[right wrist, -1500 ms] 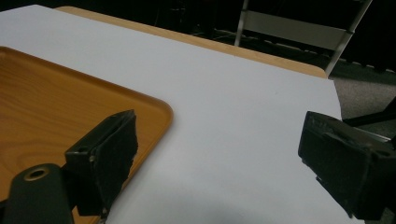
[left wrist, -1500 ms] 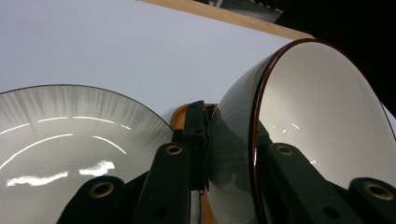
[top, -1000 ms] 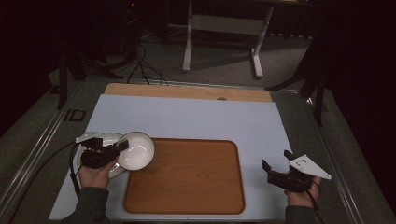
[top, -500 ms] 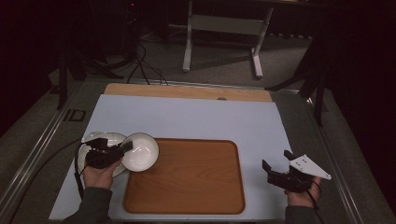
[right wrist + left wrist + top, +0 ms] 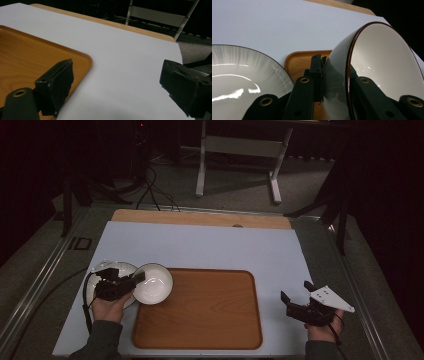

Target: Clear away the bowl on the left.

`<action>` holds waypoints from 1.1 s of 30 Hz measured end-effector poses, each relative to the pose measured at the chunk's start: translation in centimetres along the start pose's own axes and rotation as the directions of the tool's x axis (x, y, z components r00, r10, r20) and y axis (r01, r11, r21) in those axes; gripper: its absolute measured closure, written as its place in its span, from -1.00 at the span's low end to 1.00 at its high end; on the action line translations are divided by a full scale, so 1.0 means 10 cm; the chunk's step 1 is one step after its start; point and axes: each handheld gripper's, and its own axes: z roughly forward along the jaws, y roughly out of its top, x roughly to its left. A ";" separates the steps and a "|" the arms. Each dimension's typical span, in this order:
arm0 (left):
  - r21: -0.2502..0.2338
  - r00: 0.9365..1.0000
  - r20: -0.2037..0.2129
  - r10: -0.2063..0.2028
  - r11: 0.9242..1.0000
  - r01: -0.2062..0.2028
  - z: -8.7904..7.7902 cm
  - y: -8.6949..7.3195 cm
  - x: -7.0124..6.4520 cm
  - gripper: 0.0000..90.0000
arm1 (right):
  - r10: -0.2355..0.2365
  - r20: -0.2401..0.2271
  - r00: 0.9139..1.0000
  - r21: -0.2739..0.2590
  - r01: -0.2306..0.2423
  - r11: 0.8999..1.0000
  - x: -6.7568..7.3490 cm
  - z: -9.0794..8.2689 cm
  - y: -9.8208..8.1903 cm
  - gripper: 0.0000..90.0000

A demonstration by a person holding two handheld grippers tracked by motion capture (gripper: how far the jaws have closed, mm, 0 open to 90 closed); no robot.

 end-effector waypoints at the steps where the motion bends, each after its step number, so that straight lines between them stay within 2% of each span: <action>1: 0.000 1.000 0.001 0.001 1.000 -0.001 0.00 0.00 0.00 0.74 | -0.001 0.000 1.000 0.000 0.001 1.000 0.00 0.00 0.00 -0.75; 33: 0.017 0.998 0.035 0.056 0.998 -0.057 0.11 -0.02 -0.13 0.74 | -0.001 -0.001 1.000 0.000 0.001 1.000 0.00 0.00 0.00 -0.75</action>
